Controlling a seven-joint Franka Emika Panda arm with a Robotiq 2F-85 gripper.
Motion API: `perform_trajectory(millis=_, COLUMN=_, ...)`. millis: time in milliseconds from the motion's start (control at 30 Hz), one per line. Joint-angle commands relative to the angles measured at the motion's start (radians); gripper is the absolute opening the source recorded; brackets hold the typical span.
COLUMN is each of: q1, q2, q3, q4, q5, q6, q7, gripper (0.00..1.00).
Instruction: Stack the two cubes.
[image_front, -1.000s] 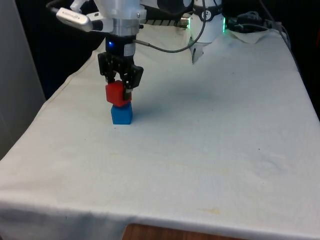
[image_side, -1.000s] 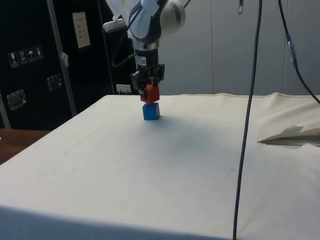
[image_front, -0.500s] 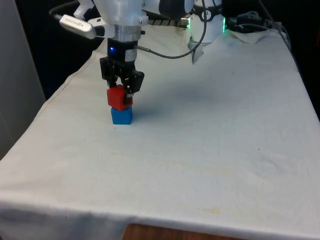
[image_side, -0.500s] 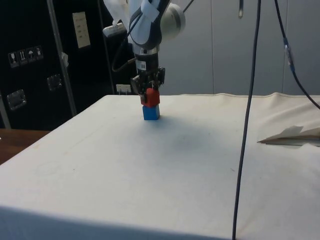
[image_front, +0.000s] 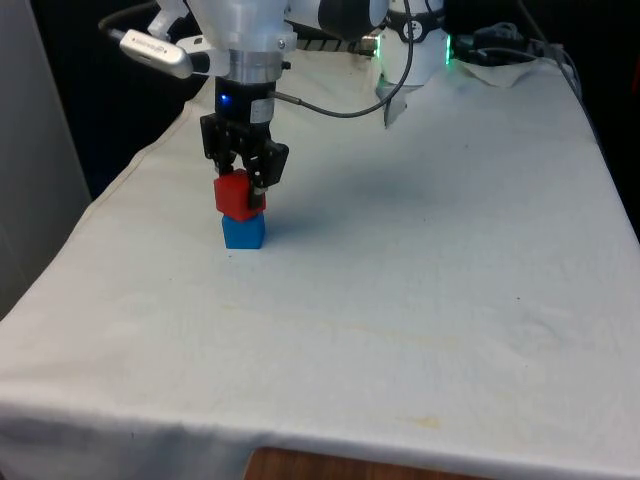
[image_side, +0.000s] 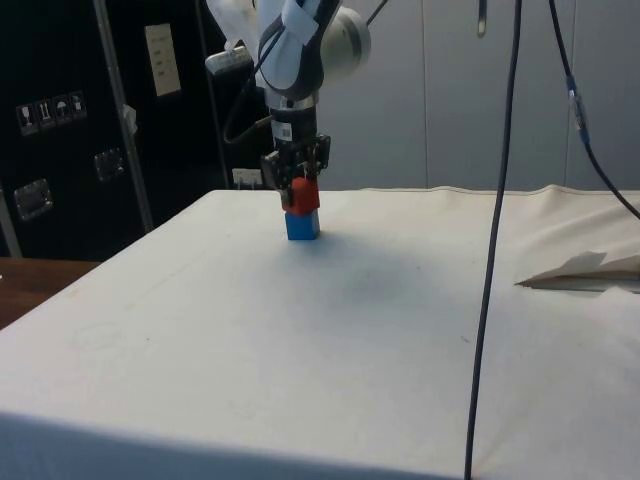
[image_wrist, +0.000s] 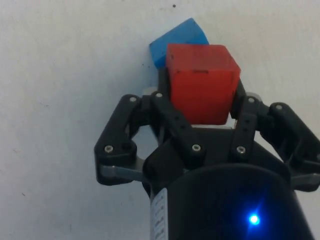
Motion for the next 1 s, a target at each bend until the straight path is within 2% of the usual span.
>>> perform_trajectory(millis=0, q1=0.0, q2=0.0, q3=0.0, q4=0.0, q5=0.0, q6=0.0, q7=0.0, gripper=0.26)
perform_trajectory(millis=33, q1=0.001, q2=0.0, q3=0.0, q4=0.0, q5=0.0, q6=0.001, q7=0.002, gripper=0.26)
perform_trajectory(millis=233, q1=0.001, q2=0.0, q3=0.0, q4=0.0, q5=0.0, q6=0.0, q7=0.002, gripper=0.85)
perform_trajectory(millis=267, q1=0.001, q2=0.0, q3=0.0, q4=0.0, q5=0.0, q6=0.0, q7=0.002, gripper=1.0)
perform_trajectory(millis=533, q1=0.001, q2=-0.003, q3=-0.001, q4=0.0, q5=-0.001, q6=-0.003, q7=0.003, gripper=1.0)
perform_trajectory(millis=600, q1=0.006, q2=-0.023, q3=-0.01, q4=0.003, q5=-0.008, q6=-0.022, q7=0.005, gripper=1.0)
perform_trajectory(millis=633, q1=0.0, q2=-0.011, q3=-0.002, q4=0.006, q5=-0.001, q6=-0.008, q7=0.0, gripper=1.0)
perform_trajectory(millis=667, q1=0.007, q2=-0.029, q3=-0.012, q4=0.004, q5=-0.01, q6=-0.028, q7=0.006, gripper=1.0)
perform_trajectory(millis=933, q1=0.007, q2=-0.085, q3=-0.017, q4=0.01, q5=-0.024, q6=-0.084, q7=0.01, gripper=1.0)
perform_trajectory(millis=967, q1=0.0, q2=-0.079, q3=-0.008, q4=0.008, q5=-0.013, q6=-0.07, q7=0.0, gripper=1.0)
